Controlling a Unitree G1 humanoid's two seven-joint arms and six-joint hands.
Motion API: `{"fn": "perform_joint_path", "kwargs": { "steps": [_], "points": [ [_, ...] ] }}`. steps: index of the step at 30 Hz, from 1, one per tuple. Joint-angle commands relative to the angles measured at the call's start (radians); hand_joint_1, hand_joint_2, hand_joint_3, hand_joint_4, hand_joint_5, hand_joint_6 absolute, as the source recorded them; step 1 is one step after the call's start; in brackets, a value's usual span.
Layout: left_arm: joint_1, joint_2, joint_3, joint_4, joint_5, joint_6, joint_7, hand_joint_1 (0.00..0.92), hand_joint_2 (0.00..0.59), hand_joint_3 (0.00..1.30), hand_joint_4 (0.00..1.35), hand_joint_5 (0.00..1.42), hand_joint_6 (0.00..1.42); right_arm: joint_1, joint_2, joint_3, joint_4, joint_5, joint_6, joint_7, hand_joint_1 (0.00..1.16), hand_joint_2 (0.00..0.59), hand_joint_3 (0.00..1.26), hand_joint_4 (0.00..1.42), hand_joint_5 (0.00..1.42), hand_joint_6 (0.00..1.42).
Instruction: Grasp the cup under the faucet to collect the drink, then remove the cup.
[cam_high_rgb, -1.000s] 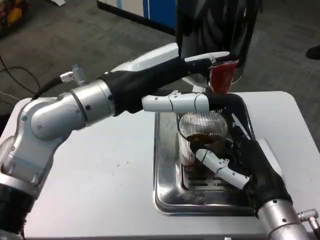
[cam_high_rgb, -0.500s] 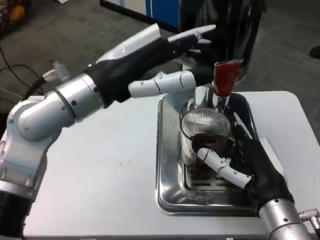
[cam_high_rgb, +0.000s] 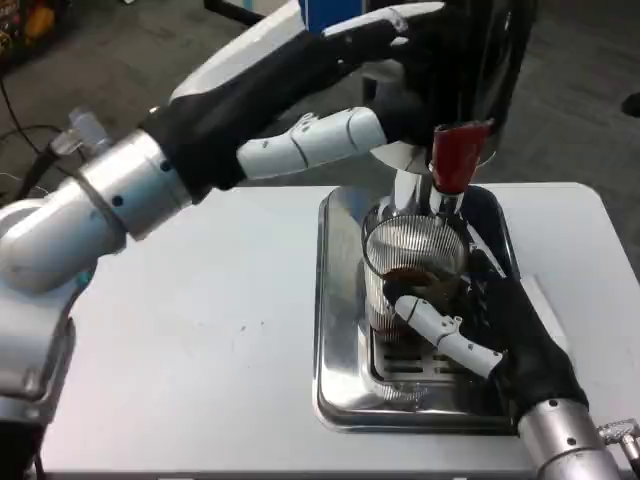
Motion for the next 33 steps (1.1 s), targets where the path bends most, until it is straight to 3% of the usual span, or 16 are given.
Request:
{"fn": "perform_joint_path", "kwargs": {
  "steps": [1, 9, 19, 33],
  "points": [
    [0.094, 0.029, 0.043, -0.094, -0.017, 0.044, 0.015, 0.002, 0.133, 0.20, 0.16, 0.22, 0.26, 0.015, -0.002, 0.001, -0.015, 0.004, -0.006, 0.005, 0.61, 0.230, 0.05, 0.07, 0.18, 0.08],
    [0.349, 0.067, 0.137, -0.266, -0.043, 0.101, 0.029, 0.019, 0.128, 0.22, 0.20, 0.28, 0.29, 0.025, -0.006, -0.002, -0.021, 0.013, -0.012, 0.012, 0.61, 0.227, 0.04, 0.07, 0.19, 0.08],
    [0.616, 0.055, 0.238, -0.392, -0.047, 0.135, 0.084, 0.019, 0.117, 0.25, 0.23, 0.32, 0.32, 0.033, 0.005, 0.002, -0.009, 0.022, -0.028, -0.003, 0.63, 0.206, 0.00, 0.05, 0.20, 0.10],
    [0.812, 0.041, 0.284, -0.516, -0.047, 0.171, 0.129, 0.022, 0.122, 0.27, 0.25, 0.34, 0.32, 0.017, 0.042, -0.001, 0.050, 0.017, -0.064, -0.057, 0.67, 0.192, 0.00, 0.03, 0.18, 0.08]
  ]
}}
